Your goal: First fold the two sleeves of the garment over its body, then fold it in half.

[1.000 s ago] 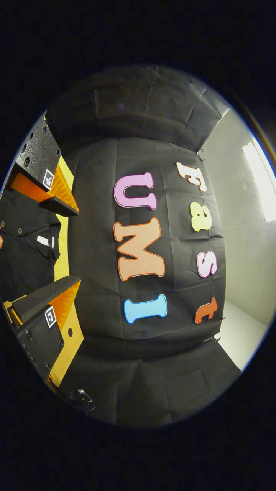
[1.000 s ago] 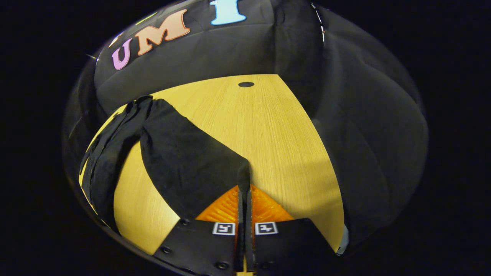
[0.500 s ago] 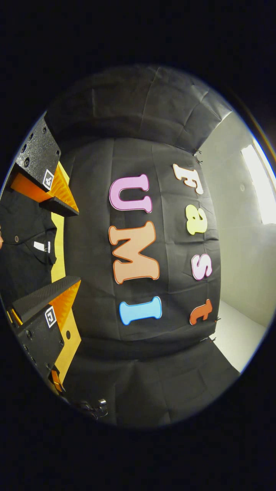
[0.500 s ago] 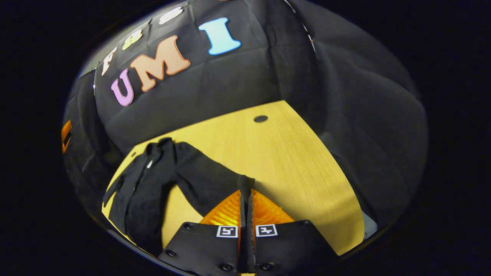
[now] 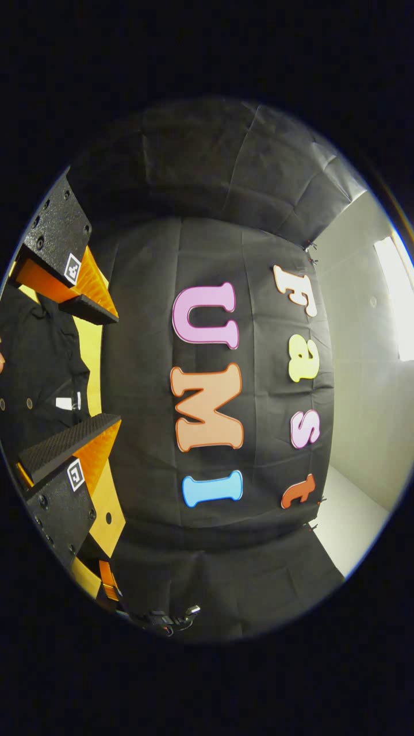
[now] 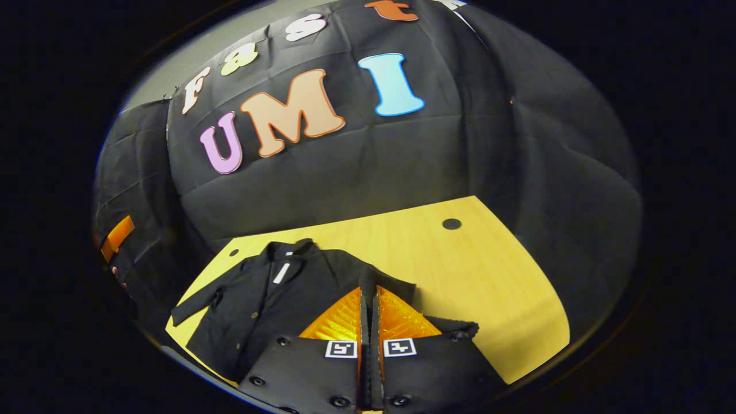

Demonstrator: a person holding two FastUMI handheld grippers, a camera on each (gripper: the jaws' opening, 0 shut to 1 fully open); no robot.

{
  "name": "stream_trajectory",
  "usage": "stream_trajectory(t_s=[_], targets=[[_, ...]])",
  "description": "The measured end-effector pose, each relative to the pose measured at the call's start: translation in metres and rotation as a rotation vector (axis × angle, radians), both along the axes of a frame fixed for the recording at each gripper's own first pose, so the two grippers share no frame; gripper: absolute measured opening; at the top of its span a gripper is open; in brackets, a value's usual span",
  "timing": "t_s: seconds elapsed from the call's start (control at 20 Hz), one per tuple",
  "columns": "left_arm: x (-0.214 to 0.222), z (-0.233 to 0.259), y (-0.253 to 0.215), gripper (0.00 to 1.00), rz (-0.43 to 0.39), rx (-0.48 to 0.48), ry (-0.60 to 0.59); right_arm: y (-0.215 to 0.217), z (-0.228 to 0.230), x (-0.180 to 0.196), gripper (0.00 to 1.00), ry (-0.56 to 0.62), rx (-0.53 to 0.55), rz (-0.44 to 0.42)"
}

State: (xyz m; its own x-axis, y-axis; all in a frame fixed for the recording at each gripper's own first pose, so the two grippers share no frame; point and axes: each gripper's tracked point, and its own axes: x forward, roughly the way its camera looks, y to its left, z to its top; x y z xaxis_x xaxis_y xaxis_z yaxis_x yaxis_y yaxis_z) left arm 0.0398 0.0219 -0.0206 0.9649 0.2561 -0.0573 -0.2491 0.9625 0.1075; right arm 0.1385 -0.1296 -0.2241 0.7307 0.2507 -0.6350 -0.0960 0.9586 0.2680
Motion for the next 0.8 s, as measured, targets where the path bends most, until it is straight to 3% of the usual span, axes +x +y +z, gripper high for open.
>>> stream_trajectory(t_s=[0.1, 0.15, 0.65, 0.8], targets=[[-0.006, 0.001, 0.023, 0.93, 0.009, -0.005, -0.005, 0.026, 0.008, 0.001, 0.02, -0.017, 0.021, 0.007], [-0.008, 0.002, 0.034, 0.98, 0.011, -0.009, -0.009, 0.039, 0.012, 0.003, 0.0, -0.021, 0.029, 0.012], [-0.027, -0.008, 0.15, 0.98, 0.021, -0.044, 0.008, 0.193, 0.028, 0.028, 0.02, -0.096, -0.013, 0.102], [-0.039, -0.011, 0.18, 0.94, 0.04, -0.043, 0.013, 0.236, 0.027, 0.03, 0.02, -0.092, -0.017, 0.145]])
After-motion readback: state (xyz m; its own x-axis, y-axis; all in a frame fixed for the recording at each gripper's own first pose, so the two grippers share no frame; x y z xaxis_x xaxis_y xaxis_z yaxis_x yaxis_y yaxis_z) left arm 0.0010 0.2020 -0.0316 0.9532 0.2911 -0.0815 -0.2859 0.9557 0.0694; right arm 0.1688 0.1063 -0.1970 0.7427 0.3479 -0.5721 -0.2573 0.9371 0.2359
